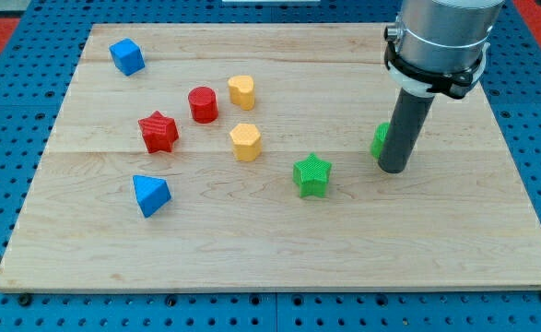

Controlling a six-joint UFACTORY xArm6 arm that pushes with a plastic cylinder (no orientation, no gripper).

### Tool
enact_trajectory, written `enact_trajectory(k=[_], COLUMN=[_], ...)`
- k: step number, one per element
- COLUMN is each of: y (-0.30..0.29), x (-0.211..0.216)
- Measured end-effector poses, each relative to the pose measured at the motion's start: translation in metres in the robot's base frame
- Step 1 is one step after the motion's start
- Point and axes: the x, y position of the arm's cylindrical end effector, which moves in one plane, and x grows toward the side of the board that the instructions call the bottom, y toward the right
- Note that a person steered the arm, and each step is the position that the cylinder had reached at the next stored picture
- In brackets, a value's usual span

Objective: Move the green circle towards the center

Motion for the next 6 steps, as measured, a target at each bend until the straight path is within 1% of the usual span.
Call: enact_trajectory(k=[1,5,6], y=[0.001,-0.003,0.026], x=[0.008,0.014,0.003])
